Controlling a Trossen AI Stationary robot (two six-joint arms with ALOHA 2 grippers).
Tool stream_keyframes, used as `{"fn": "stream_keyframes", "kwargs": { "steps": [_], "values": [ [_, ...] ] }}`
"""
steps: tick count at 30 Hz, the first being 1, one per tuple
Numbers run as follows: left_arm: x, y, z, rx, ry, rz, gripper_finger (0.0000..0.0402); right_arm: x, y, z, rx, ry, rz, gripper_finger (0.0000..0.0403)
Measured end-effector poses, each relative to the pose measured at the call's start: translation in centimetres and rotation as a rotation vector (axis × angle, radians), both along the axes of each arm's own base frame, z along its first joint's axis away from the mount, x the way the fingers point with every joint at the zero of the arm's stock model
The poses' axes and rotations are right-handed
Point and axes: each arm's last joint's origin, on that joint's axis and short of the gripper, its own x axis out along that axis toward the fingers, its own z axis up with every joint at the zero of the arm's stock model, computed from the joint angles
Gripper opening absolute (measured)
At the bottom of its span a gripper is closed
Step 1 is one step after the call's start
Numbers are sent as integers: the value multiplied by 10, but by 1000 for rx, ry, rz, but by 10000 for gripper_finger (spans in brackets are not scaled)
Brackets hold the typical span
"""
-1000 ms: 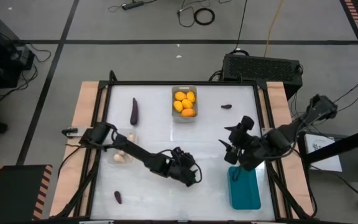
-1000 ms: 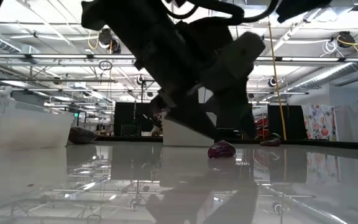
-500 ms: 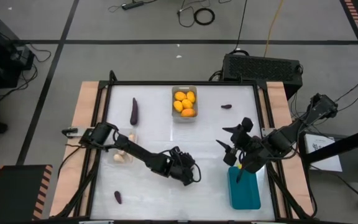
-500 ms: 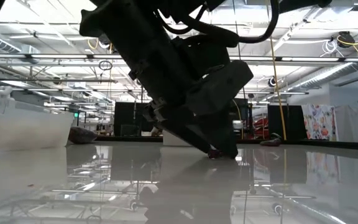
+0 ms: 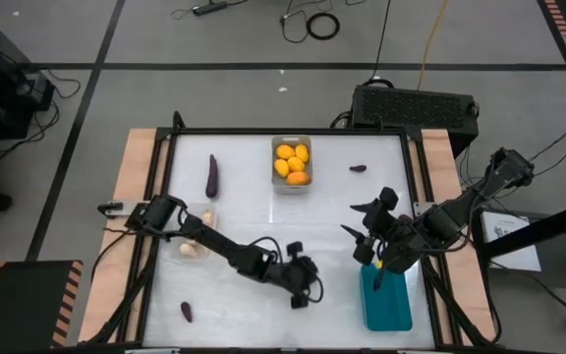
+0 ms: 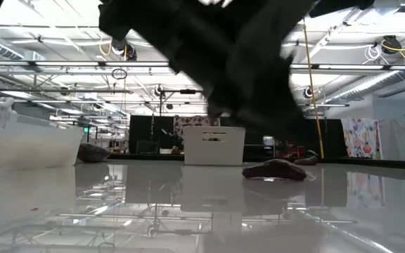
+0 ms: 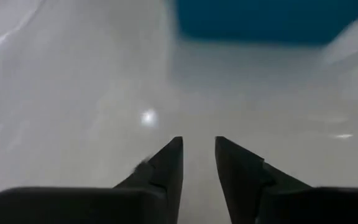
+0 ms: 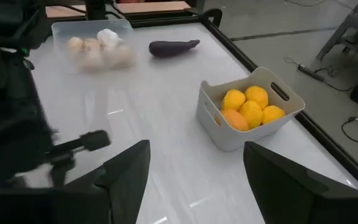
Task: Sort produce into baskets
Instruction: Put the eggplant into the blue bin
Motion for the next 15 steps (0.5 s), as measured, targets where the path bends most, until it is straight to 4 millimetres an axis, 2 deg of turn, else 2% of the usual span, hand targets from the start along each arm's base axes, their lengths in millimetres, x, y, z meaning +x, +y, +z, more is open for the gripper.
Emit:
{"fn": "stream_keyframes", "kwargs": {
  "steps": [4,10,15],
  "values": [
    [5,-3,8,-26,-89,-56,88,0,0,0,4,4,3,251],
    [5,-3,9,79,-39,-110,87,0,0,0,4,4,3,251],
    [0,-2,3,241,30,-163,124,0,0,0,2,6,5,251]
  ]
}}
